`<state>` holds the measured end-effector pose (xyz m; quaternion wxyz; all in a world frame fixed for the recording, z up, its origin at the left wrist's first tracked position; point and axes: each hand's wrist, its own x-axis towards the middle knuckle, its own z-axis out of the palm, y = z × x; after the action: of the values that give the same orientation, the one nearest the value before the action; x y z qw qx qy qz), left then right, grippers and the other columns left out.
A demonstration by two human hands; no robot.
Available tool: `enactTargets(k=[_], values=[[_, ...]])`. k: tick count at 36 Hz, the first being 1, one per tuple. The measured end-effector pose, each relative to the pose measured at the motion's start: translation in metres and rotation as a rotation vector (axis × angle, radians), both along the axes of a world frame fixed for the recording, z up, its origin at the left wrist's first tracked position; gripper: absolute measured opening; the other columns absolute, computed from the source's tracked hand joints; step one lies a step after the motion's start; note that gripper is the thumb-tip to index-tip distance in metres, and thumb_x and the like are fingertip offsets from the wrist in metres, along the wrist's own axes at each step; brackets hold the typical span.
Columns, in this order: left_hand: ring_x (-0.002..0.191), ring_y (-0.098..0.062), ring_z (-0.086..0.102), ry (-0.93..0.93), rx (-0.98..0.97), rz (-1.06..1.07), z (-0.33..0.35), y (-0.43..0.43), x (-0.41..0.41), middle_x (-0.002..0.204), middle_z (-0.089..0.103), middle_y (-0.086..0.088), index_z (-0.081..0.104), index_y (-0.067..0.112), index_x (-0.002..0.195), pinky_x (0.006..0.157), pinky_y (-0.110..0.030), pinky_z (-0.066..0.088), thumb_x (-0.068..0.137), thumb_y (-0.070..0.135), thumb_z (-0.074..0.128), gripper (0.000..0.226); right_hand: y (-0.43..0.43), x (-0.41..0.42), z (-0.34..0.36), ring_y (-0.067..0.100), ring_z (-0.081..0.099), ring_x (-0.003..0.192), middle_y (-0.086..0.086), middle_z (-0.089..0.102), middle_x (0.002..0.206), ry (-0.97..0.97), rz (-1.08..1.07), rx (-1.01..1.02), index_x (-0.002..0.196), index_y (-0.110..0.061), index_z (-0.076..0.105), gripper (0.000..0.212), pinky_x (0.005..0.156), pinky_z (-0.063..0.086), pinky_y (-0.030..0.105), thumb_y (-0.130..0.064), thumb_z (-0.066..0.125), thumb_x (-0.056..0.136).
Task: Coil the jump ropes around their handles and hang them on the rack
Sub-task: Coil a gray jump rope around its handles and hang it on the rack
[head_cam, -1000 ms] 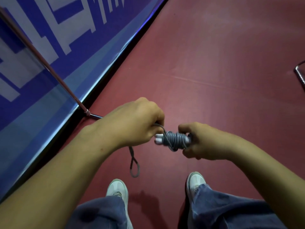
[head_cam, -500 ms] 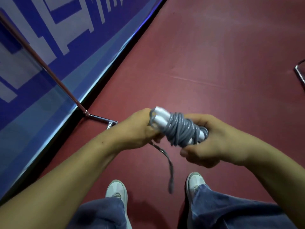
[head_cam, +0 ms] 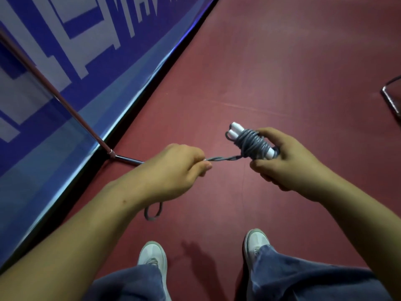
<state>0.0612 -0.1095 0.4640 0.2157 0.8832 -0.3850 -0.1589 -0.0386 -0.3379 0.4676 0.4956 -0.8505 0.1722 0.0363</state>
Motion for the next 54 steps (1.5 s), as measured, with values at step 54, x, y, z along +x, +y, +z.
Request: enactTargets(k=[54], values=[[0.046,-0.014,0.028,0.006,-0.14,0.136,0.008,0.002,-0.015,0.048,0.031,0.004,0.04,0.013,0.055,0.044,-0.025,0.024,0.089,0.051,0.069,0.058,0.056,-0.005,-0.022,0.004,0.048,0.048,-0.019,0.063,0.066,-0.195,0.18,0.02,0.123,-0.047,0.036,0.047,0.05,0.045,0.022,-0.035,0.069,0.093]])
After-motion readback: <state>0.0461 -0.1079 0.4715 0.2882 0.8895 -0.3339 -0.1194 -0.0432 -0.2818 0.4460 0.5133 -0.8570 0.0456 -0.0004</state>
